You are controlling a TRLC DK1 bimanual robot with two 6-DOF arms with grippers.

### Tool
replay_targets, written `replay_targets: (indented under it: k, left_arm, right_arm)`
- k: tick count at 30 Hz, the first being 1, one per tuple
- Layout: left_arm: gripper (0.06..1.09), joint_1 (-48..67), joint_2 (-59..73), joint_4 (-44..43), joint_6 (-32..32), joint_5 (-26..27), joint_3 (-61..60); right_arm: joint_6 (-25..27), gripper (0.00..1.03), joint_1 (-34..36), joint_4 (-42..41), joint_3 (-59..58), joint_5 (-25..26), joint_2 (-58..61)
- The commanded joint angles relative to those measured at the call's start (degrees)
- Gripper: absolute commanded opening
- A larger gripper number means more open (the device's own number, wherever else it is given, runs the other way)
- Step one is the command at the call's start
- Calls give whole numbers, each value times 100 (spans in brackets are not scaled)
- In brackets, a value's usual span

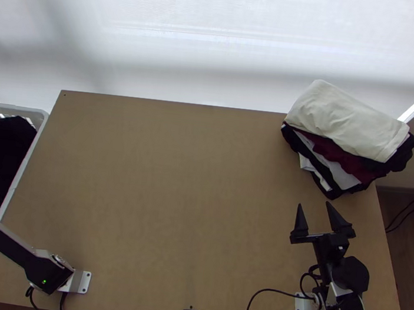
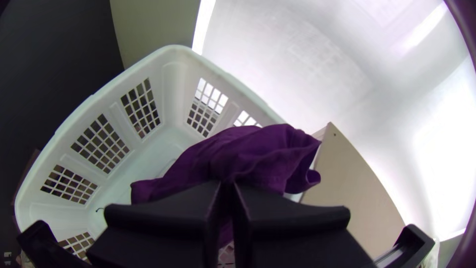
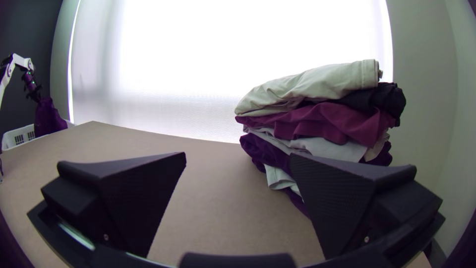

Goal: Fold the t-shirt

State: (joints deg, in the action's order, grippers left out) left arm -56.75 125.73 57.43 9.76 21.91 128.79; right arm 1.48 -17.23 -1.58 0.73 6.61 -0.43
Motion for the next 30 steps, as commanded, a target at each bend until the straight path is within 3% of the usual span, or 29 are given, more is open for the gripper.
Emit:
replay_targets:
  k: [1, 8, 21, 30]
  left_arm:
    - [9, 182, -664, 155, -255, 199, 67]
    - [9, 744, -1596, 181, -756, 463, 14]
    - [9, 3100, -3090, 796, -1591, 454, -425]
    - [9, 5280, -4144, 550, -2031, -3, -1919]
  right_arm:
    - [-95, 98, -43, 88, -38, 68, 34]
    - [-95, 98, -43, 88, -38, 68, 34]
    - [-95, 98, -43, 88, -38, 68, 34]
    - [-95, 98, -43, 88, -38, 68, 34]
